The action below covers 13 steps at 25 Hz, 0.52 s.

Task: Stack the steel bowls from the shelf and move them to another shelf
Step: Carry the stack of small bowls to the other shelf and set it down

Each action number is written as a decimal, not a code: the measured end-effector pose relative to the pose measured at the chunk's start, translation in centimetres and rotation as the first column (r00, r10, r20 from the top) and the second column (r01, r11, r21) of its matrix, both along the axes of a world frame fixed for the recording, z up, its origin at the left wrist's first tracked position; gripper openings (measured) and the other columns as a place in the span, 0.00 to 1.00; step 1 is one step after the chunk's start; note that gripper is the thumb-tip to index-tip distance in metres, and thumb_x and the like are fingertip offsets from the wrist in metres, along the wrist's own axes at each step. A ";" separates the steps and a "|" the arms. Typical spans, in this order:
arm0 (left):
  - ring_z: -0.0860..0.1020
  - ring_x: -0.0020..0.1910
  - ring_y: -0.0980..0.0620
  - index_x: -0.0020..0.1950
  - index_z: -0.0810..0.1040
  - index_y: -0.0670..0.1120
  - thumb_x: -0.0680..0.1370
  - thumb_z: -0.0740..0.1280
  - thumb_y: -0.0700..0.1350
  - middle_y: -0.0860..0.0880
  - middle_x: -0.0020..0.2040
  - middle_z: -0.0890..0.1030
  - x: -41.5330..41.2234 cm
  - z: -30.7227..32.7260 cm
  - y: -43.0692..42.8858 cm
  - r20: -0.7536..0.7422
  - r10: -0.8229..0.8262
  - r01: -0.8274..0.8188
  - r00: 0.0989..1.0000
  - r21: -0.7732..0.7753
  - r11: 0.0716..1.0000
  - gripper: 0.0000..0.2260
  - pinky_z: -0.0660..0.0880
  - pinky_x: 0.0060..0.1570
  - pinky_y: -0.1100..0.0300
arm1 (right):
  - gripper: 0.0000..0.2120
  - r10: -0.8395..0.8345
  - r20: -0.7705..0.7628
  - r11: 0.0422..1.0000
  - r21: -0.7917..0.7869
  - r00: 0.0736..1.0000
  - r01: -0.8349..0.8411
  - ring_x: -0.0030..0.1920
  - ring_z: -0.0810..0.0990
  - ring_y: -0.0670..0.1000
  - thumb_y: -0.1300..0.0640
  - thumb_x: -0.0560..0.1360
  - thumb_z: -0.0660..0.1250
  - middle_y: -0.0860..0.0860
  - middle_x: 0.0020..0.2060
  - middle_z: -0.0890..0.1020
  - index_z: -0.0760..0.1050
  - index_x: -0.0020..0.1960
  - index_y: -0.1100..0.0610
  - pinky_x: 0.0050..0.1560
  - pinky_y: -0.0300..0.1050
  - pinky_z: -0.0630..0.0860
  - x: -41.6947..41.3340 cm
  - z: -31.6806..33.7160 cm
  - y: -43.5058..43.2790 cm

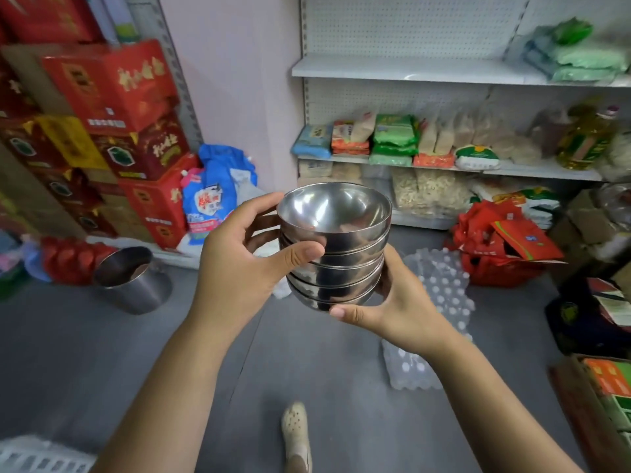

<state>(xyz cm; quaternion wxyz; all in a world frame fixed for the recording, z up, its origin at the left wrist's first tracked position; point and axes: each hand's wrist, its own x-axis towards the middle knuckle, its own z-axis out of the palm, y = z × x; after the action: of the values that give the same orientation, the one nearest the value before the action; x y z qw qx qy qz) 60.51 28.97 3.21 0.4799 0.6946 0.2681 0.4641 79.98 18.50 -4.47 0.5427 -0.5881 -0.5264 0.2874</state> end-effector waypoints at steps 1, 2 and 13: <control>0.84 0.57 0.53 0.56 0.81 0.66 0.61 0.82 0.60 0.57 0.56 0.86 1.6 0.0 1.9 -0.003 -0.014 0.014 1.000 0.011 1.000 0.25 0.80 0.59 0.55 | 0.49 -0.023 -0.004 1.000 0.003 1.000 0.023 0.69 0.79 0.47 0.46 0.63 0.86 0.44 0.67 0.81 0.66 0.77 0.52 0.73 0.54 0.74 1.4 -0.1 1.6; 0.84 0.57 0.53 0.56 0.81 0.67 0.60 0.82 0.61 0.58 0.56 0.86 3.4 0.1 4.1 -0.008 -0.033 0.033 0.999 0.026 0.999 0.25 0.80 0.59 0.56 | 0.50 -0.049 -0.009 0.999 0.008 0.999 0.049 0.70 0.79 0.48 0.44 0.62 0.86 0.45 0.68 0.81 0.66 0.77 0.52 0.73 0.55 0.74 2.9 0.0 3.4; 0.82 0.60 0.57 0.67 0.78 0.56 0.62 0.81 0.54 0.55 0.61 0.83 21.6 4.1 30.7 -0.094 -0.339 0.346 0.936 0.077 0.935 0.34 0.78 0.60 0.64 | 0.48 -0.272 -0.007 0.957 0.098 0.962 0.272 0.68 0.80 0.46 0.51 0.63 0.86 0.43 0.66 0.82 0.66 0.77 0.52 0.72 0.51 0.75 18.5 3.0 25.5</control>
<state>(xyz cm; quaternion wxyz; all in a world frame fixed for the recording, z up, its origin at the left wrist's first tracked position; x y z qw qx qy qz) 82.13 59.69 7.28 0.5099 0.7699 0.1402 0.3571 98.44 43.96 -1.48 0.6035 -0.6285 -0.4557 0.1821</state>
